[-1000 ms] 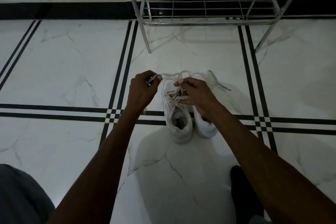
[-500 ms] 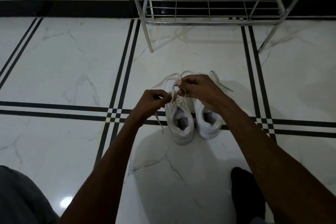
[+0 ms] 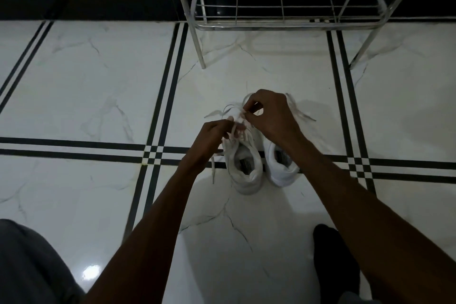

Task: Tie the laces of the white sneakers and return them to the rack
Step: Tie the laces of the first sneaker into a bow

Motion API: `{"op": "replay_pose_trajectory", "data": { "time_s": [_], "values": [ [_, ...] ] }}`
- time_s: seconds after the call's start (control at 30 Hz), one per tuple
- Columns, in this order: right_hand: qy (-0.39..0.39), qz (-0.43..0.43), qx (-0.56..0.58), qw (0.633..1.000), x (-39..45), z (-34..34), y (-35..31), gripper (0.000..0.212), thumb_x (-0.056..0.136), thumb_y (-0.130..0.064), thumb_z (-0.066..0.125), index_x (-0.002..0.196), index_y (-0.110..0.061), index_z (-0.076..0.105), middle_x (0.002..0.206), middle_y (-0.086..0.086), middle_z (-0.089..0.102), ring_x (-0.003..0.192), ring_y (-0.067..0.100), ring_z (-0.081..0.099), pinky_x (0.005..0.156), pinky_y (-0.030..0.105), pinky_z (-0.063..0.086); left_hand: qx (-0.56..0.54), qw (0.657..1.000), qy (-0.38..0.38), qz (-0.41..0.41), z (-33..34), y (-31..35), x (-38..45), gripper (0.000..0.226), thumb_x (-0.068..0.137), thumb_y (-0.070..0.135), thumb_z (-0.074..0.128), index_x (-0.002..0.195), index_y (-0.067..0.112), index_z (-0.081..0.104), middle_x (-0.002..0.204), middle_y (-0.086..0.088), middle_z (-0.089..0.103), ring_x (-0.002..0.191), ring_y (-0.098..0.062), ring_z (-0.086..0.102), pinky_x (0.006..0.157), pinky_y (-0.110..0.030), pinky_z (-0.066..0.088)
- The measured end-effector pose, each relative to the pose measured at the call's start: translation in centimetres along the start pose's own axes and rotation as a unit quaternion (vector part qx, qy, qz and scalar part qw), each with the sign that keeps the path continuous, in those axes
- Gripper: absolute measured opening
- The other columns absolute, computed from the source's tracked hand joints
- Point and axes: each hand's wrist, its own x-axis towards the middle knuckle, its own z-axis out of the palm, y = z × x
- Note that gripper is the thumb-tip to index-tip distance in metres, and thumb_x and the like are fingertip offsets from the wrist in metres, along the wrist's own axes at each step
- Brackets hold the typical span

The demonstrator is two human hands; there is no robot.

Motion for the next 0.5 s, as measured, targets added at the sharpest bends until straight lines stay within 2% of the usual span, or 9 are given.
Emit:
{"op": "replay_pose_trajectory", "data": {
  "time_s": [0.07, 0.1, 0.2, 0.27, 0.37, 0.43, 0.5],
  "values": [
    [0.017, 0.061, 0.074, 0.995, -0.3, 0.8, 0.0, 0.009, 0.076, -0.006, 0.08, 0.079, -0.007, 0.072, 0.086, 0.006, 0.075, 0.074, 0.013, 0.073, 0.066, 0.015, 0.056, 0.0, 1.0, 0.021, 0.006, 0.3, 0.1, 0.1, 0.042, 0.107, 0.041, 0.041, 0.109, 0.02, 0.077, 0.094, 0.008, 0.074, 0.078, 0.01, 0.065, 0.066, -0.009, 0.048],
    [0.016, 0.093, 0.104, 0.99, -0.4, 1.0, 0.2, 0.01, 0.076, -0.008, 0.082, 0.08, -0.006, 0.072, 0.087, 0.006, 0.076, 0.075, 0.013, 0.074, 0.068, 0.019, 0.059, -0.005, 0.999, 0.037, 0.013, 0.4, 0.1, 0.2, 0.044, 0.107, 0.04, 0.04, 0.114, 0.015, 0.076, 0.096, 0.007, 0.073, 0.076, 0.014, 0.064, 0.065, -0.005, 0.047],
    [-0.005, 0.146, 0.174, 0.974, -0.4, 1.3, 0.9, 0.019, 0.073, -0.015, 0.086, 0.081, -0.005, 0.072, 0.088, 0.008, 0.077, 0.078, 0.019, 0.076, 0.081, 0.041, 0.062, -0.015, 0.994, 0.103, 0.014, 0.7, -0.4, 0.7, 0.048, 0.105, 0.047, 0.043, 0.119, 0.013, 0.074, 0.107, 0.002, 0.075, 0.087, 0.009, 0.065, 0.074, -0.012, 0.046],
    [-0.016, 0.157, 0.209, 0.965, -0.5, 1.2, 0.9, 0.022, 0.071, -0.017, 0.087, 0.082, -0.004, 0.073, 0.089, 0.012, 0.077, 0.083, 0.024, 0.076, 0.086, 0.048, 0.06, -0.038, 0.992, 0.119, 0.007, 1.0, -0.3, 0.5, 0.043, 0.102, 0.047, 0.05, 0.121, 0.015, 0.073, 0.109, 0.005, 0.074, 0.093, 0.007, 0.062, 0.078, -0.017, 0.048],
    [-0.038, 0.167, 0.228, 0.959, -0.6, 0.9, 0.2, 0.025, 0.073, -0.017, 0.086, 0.084, 0.0, 0.072, 0.091, 0.016, 0.076, 0.087, 0.029, 0.075, 0.086, 0.046, 0.06, -0.191, 0.976, 0.099, -0.042, 1.0, 0.5, 0.4, 0.033, 0.098, 0.042, 0.061, 0.12, 0.02, 0.072, 0.112, 0.005, 0.073, 0.101, -0.004, 0.064, 0.078, -0.021, 0.05],
    [-0.052, 0.202, 0.256, 0.944, -0.6, 0.7, -0.1, 0.027, 0.077, -0.016, 0.084, 0.085, 0.004, 0.068, 0.094, 0.019, 0.075, 0.091, 0.03, 0.074, 0.081, 0.041, 0.061, -0.326, 0.938, 0.086, -0.084, 0.8, 0.8, 0.6, 0.027, 0.096, 0.037, 0.066, 0.113, 0.019, 0.074, 0.109, 0.004, 0.076, 0.107, -0.011, 0.065, 0.088, -0.028, 0.05],
    [-0.06, 0.267, 0.292, 0.916, -0.5, 0.3, 0.0, 0.022, 0.082, -0.014, 0.079, 0.079, -0.001, 0.062, 0.094, 0.02, 0.073, 0.094, 0.029, 0.074, 0.075, 0.036, 0.061, -0.437, 0.888, 0.098, -0.106, 0.3, 0.5, 0.9, 0.014, 0.099, 0.029, 0.062, 0.103, 0.019, 0.071, 0.101, 0.003, 0.078, 0.106, -0.012, 0.068, 0.098, -0.034, 0.048]
  ]
}}
